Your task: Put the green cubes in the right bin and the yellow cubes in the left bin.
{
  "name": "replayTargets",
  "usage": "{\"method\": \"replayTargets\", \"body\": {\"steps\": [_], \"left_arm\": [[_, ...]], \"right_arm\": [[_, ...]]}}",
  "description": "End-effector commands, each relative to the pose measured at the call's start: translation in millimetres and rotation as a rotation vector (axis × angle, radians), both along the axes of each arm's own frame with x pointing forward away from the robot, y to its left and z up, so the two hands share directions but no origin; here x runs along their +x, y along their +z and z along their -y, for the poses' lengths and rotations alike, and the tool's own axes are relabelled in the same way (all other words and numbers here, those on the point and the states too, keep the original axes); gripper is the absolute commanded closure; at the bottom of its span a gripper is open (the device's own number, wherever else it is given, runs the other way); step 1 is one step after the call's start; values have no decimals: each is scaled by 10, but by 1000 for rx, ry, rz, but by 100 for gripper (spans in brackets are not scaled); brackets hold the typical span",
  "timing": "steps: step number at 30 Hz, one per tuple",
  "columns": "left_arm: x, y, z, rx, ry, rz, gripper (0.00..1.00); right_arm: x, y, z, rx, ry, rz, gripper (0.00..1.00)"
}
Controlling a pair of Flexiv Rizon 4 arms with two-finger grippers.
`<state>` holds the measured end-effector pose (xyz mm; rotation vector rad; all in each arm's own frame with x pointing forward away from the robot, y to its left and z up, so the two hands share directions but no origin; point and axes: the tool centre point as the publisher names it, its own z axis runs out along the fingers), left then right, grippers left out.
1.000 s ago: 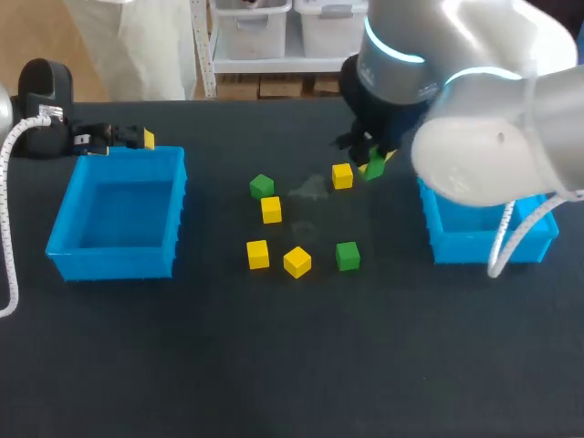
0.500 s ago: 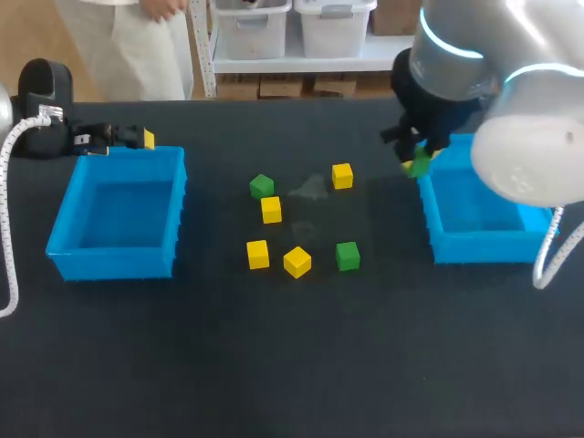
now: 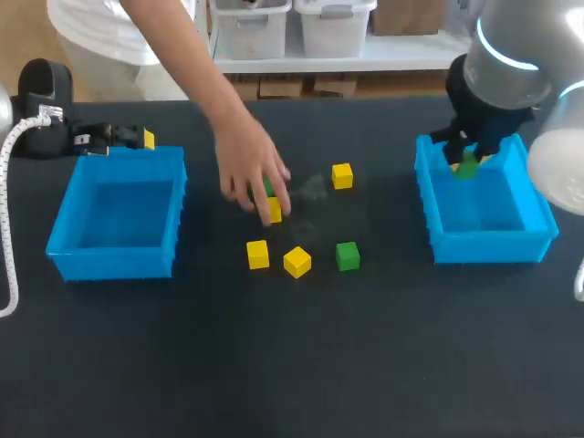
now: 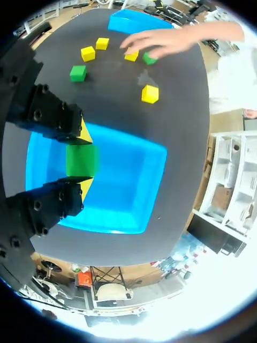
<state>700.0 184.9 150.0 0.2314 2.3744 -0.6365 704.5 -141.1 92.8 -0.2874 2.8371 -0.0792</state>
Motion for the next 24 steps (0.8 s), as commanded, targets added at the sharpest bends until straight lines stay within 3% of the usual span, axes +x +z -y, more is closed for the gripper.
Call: {"method": "replayTargets", "body": {"steps": [1,11,24], "left_arm": [[0,0,0,0,0,0,0],[0,0,0,0,0,0,0],[0,0,0,0,0,0,0]], "right_arm": [[43,-141,66,4,-6,3,100],[86,-453,80,8,-34,-43,100],[59,-575,55,18,-34,-64,100]]}}
